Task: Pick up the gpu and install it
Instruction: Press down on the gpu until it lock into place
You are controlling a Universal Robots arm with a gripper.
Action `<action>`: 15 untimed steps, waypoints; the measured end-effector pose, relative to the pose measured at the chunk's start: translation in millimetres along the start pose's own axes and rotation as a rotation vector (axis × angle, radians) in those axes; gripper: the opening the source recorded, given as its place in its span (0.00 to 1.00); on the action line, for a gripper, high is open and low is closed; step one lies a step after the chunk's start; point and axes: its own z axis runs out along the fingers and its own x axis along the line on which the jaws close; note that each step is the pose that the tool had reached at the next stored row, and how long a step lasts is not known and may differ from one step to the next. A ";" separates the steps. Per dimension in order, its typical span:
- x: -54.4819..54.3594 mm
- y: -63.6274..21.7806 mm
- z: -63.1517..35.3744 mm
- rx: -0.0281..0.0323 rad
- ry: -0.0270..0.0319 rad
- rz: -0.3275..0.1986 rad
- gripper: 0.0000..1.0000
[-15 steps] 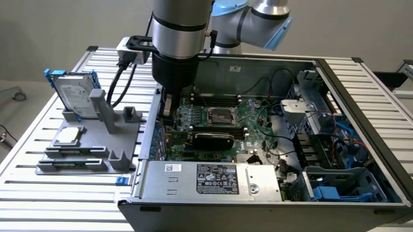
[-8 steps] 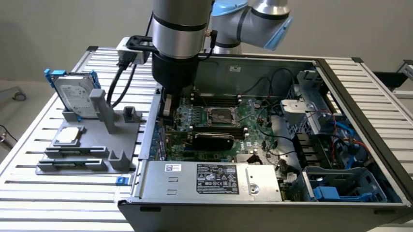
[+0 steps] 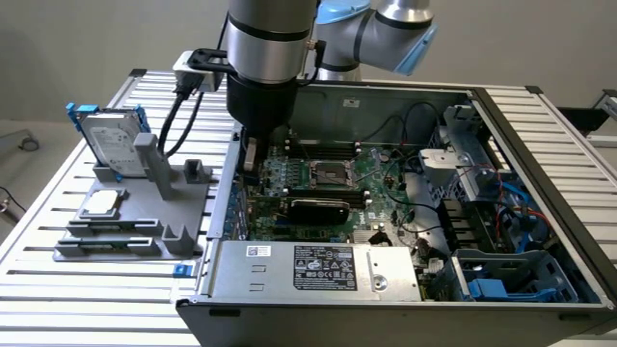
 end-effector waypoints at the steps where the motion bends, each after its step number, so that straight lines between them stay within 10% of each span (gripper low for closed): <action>1: 0.5 -0.1 -0.1 0.0000 0.0001 0.000 0.11; 15: 7.5 -1.0 3.4 -0.0001 0.0001 0.000 0.11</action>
